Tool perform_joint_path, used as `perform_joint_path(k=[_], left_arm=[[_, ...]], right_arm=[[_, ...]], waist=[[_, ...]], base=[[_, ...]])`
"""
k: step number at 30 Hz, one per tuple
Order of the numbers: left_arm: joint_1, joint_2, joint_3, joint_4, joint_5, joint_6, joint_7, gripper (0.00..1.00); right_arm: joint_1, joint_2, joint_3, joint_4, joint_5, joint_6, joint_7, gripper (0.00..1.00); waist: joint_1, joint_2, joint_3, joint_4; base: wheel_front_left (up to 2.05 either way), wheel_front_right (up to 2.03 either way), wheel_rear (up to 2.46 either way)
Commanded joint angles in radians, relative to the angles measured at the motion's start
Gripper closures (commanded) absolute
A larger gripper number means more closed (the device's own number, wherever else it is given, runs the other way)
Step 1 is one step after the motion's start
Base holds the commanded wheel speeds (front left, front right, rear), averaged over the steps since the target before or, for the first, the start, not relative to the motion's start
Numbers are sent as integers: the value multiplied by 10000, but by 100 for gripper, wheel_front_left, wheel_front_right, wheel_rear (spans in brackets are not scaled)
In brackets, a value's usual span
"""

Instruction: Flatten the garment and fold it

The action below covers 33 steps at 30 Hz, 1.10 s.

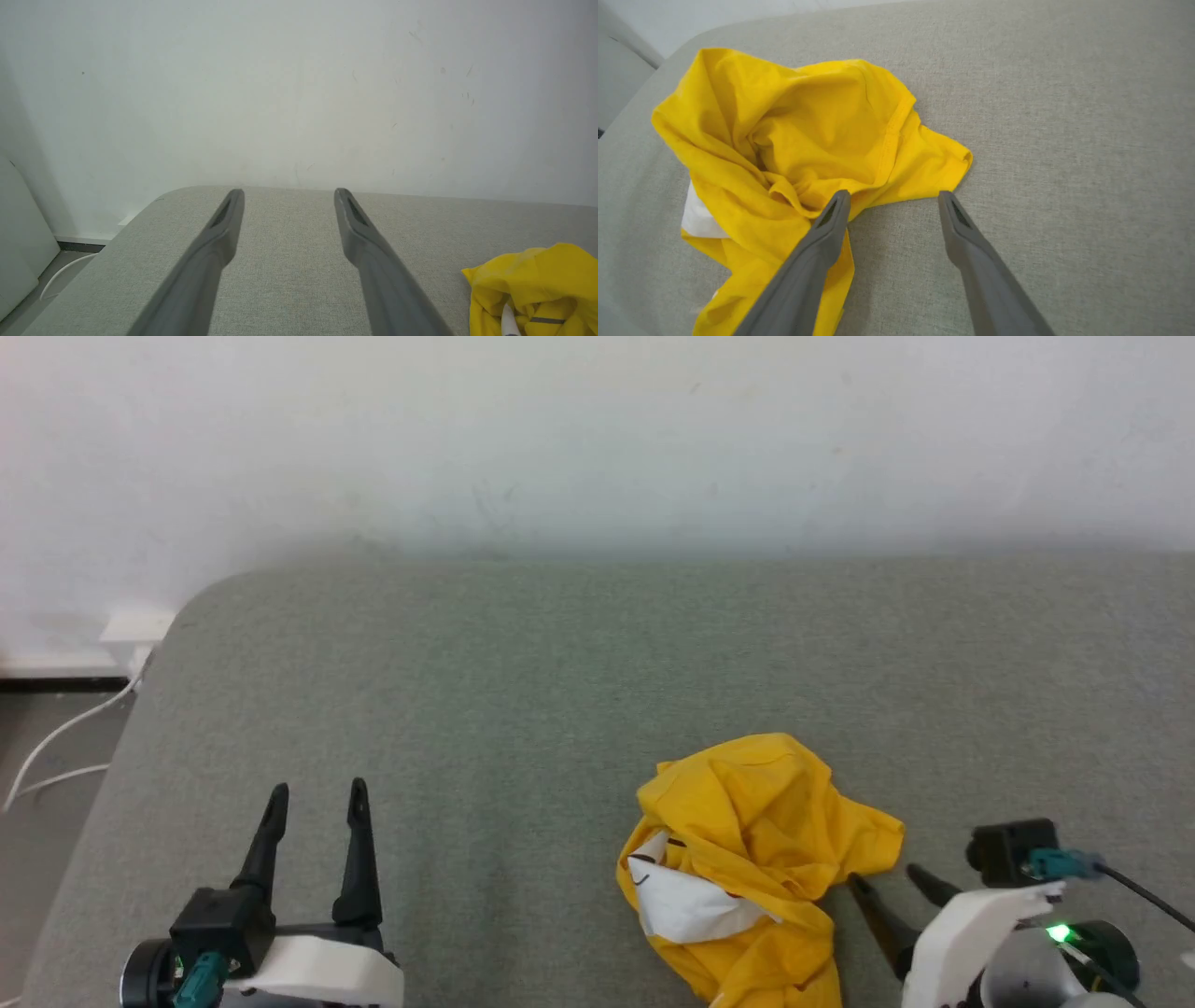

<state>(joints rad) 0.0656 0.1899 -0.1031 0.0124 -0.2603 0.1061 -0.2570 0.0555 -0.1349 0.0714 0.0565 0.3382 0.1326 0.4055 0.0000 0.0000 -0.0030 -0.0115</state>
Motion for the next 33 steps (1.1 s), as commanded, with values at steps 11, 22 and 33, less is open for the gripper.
perform_joint_path(k=[11, 22, 33], left_arm=[[-145, -440, -49, -56, 382, -347, -47, 0], [-190, -742, 66, 113, 569, -532, -47, 0], [-152, -965, 218, 141, 719, -629, -47, 0]], right_arm=[[-1410, -548, 1439, 1497, 1949, -19, 1229, 11], [-2242, -1092, 1721, 1362, 1909, -19, -316, 100], [-1359, -1085, -2959, -332, -532, -19, -2145, 100]], waist=[[0, 0, 390, 526], [0, 0, 389, 207], [0, 0, 365, -594]], base=[[0, 0, 0], [0, 0, 0], [0, 0, 0]])
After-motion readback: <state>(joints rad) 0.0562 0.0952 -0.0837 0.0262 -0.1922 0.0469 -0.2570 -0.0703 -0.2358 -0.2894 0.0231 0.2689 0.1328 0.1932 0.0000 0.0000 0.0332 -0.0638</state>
